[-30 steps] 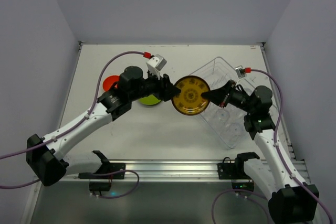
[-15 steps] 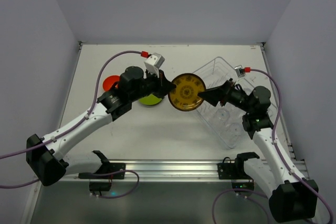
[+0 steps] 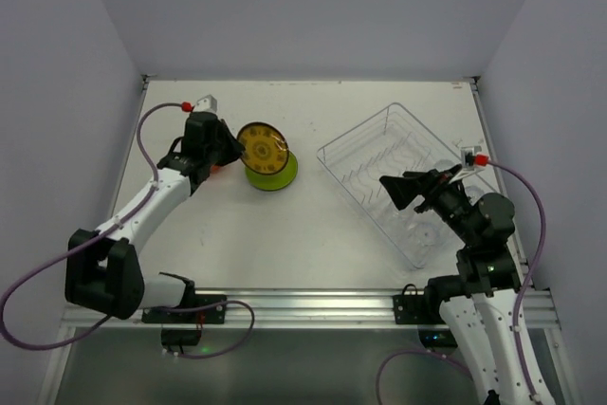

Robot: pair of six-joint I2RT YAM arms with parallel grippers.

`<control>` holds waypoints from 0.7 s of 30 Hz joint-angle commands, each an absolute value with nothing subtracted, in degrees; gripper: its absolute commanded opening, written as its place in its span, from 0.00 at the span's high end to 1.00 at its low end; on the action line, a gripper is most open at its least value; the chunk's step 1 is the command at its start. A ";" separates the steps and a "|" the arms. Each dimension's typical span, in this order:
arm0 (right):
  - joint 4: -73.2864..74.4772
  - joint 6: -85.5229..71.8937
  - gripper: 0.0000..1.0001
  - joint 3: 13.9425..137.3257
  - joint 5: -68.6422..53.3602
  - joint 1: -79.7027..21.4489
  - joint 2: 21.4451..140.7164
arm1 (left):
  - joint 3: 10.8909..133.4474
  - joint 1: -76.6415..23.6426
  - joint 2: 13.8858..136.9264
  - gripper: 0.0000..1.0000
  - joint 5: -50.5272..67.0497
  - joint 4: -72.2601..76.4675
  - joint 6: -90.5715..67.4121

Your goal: Unload the mixed dishes from the dish rack

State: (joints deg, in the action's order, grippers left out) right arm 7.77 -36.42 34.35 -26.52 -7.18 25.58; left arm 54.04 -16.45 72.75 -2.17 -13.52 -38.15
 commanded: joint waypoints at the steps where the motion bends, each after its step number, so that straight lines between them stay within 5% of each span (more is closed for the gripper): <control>1: 13.00 -33.23 0.01 34.63 -25.30 -7.12 23.73 | 53.53 -14.33 79.16 1.00 3.68 -7.66 -41.83; 21: 24.61 -26.72 0.01 37.35 -29.79 -7.12 18.19 | 51.42 -13.71 89.47 0.97 5.10 -1.67 -47.46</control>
State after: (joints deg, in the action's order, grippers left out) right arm 23.22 -28.14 35.14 -29.34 -7.18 18.61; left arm 51.55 -14.15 90.28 5.78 -5.26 -45.98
